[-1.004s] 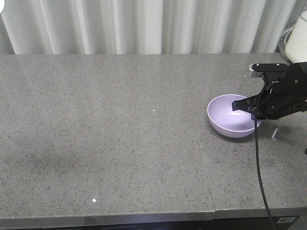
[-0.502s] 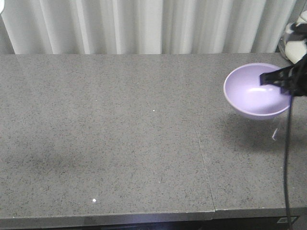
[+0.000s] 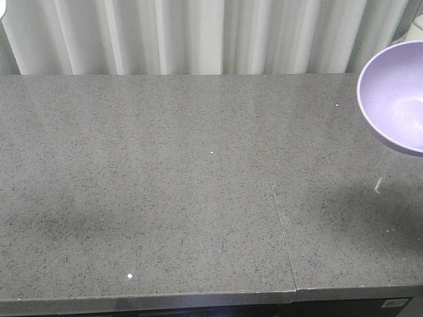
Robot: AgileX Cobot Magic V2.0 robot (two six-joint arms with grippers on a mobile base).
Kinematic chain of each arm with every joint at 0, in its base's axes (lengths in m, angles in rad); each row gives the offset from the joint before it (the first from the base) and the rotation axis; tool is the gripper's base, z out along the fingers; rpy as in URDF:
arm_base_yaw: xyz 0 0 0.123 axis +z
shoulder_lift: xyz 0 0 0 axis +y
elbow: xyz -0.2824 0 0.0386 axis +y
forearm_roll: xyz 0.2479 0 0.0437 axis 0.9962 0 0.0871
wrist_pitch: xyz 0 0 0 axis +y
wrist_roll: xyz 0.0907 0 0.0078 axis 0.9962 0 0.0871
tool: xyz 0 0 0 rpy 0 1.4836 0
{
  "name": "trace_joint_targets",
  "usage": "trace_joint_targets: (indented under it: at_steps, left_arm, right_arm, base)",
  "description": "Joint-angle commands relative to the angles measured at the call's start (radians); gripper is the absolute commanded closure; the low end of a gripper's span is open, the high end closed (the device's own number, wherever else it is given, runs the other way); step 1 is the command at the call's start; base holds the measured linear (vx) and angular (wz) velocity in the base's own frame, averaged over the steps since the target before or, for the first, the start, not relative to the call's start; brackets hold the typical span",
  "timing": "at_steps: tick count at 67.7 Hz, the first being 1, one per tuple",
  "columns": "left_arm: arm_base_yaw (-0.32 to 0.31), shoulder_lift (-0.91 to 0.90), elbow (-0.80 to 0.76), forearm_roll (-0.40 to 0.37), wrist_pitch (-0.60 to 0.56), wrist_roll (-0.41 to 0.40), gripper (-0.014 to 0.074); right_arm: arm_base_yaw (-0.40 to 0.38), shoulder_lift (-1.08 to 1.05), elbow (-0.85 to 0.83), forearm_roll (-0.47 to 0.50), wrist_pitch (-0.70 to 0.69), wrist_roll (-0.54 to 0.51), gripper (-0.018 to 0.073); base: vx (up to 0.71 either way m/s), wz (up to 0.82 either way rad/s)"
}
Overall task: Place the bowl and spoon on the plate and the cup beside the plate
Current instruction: 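Lift the lavender bowl with the right gripper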
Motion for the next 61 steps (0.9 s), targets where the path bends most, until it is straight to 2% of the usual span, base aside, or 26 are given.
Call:
trace_joint_targets:
  at_steps: [1, 61]
  left_arm:
    - [0.0, -0.026, -0.032, -0.009, -0.024, 0.001, 0.0603]
    - [0.0, -0.026, -0.032, -0.009, -0.025, 0.001, 0.0603]
  right_arm:
    - [-0.007, -0.026, -0.031, -0.01, -0.058, -0.01, 0.057]
    - [-0.007, -0.026, -0.031, -0.01, -0.052, -0.01, 0.057]
  base:
    - [0.0, 0.0]
    - [0.0, 0.0]
